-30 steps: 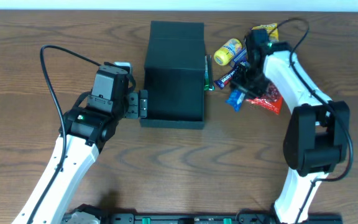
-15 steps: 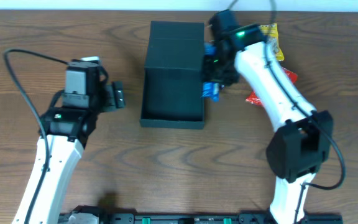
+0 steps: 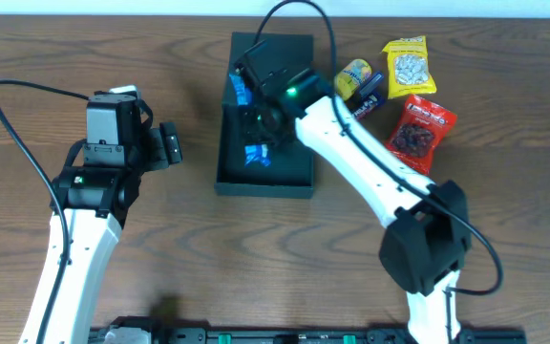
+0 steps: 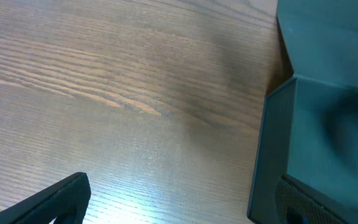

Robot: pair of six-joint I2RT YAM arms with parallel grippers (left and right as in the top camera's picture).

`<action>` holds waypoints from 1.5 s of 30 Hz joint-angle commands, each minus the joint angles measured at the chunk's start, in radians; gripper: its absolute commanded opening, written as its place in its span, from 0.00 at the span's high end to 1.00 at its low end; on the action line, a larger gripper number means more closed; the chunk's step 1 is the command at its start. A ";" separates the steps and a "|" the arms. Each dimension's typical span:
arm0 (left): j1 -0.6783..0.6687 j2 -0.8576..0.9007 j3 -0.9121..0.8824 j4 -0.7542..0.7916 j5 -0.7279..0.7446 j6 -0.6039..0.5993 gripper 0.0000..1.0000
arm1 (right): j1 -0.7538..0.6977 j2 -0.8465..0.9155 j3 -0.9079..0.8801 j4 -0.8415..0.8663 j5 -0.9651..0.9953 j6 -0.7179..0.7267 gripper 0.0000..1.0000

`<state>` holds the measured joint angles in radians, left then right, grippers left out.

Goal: Pack container
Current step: 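Lower the blue pack into the box and release it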

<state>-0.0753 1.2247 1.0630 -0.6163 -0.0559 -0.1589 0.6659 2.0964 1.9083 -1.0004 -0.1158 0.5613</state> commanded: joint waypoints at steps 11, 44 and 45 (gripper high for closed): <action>0.004 -0.011 0.032 0.004 0.005 0.010 0.05 | 0.058 0.080 -0.002 0.016 -0.004 0.220 0.99; 0.004 -0.011 0.032 0.004 0.005 0.010 0.05 | 0.055 0.105 0.043 -0.002 -0.023 0.206 0.65; 0.004 -0.011 0.032 0.003 0.005 0.010 0.04 | 0.053 0.105 0.042 -0.007 -0.022 0.195 0.81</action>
<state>-0.0753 1.2247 1.0630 -0.6163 -0.0551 -0.1589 0.7319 2.1948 1.9285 -0.9985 -0.1417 0.7723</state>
